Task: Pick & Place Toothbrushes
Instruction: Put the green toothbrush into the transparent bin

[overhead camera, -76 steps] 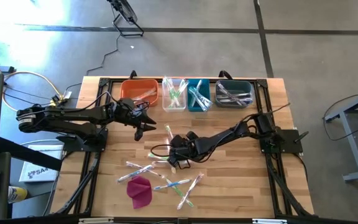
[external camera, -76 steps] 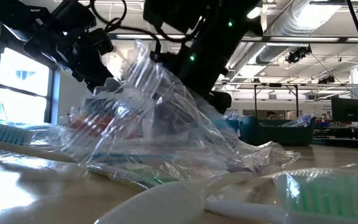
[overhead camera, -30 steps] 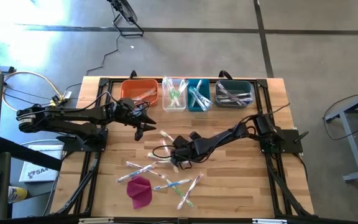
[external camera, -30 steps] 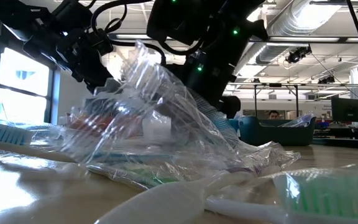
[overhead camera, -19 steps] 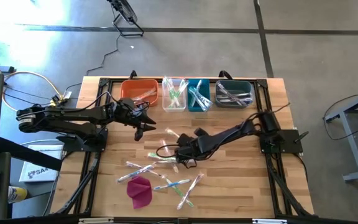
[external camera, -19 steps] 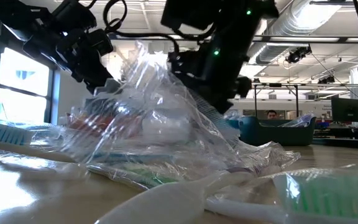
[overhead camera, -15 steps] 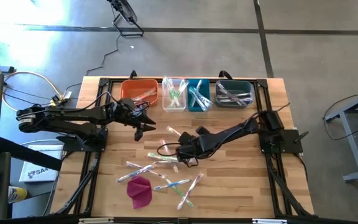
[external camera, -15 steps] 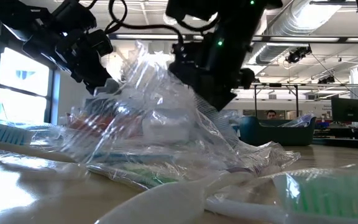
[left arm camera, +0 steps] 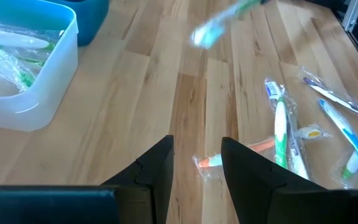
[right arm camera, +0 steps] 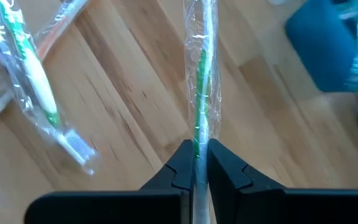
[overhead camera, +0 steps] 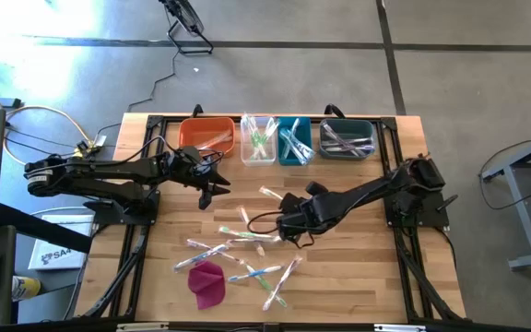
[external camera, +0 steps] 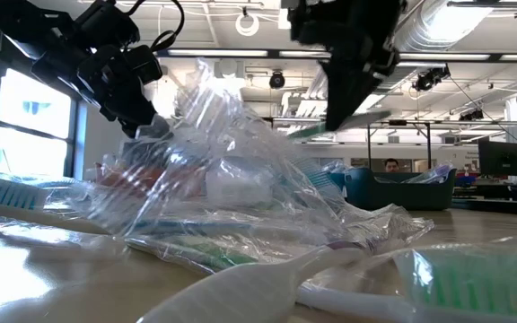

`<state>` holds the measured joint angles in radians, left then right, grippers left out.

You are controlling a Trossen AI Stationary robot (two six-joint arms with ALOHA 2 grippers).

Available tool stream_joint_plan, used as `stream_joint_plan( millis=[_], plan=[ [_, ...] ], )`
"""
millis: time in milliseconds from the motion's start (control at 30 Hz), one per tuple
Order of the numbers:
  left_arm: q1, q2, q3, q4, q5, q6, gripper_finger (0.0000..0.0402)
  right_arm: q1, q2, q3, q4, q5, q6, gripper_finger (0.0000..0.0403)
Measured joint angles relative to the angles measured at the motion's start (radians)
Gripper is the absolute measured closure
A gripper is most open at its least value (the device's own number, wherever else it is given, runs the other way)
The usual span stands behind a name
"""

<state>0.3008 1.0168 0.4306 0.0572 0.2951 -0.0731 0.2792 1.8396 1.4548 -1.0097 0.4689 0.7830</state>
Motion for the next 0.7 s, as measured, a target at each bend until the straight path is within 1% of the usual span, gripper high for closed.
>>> stream_joint_plan(
  millis=[300, 400, 500, 533, 700],
  plan=[
    [0.000, 0.000, 0.000, -0.001, 0.000, 0.000, 0.0270, 0.066, -0.106, 0.001, -0.177, 0.042, 0.148, 0.0386],
    [0.000, 0.000, 0.000, -0.001, -0.001, 0.000, 0.0270, 0.095, -0.109, 0.001, -0.240, 0.075, 0.225, 0.0386],
    [0.000, 0.000, 0.000, -0.002, 0.000, 0.000, 0.0270, 0.128, -0.109, 0.001, -0.306, 0.077, 0.331, 0.0386],
    [0.000, 0.000, 0.000, -0.002, 0.000, 0.000, 0.0270, 0.141, -0.109, -0.001, -0.317, 0.079, 0.361, 0.0386],
    [0.000, 0.000, 0.000, -0.004, -0.001, 0.000, 0.0270, 0.203, -0.105, -0.057, -0.248, 0.093, 0.472, 0.0386]
  ],
)
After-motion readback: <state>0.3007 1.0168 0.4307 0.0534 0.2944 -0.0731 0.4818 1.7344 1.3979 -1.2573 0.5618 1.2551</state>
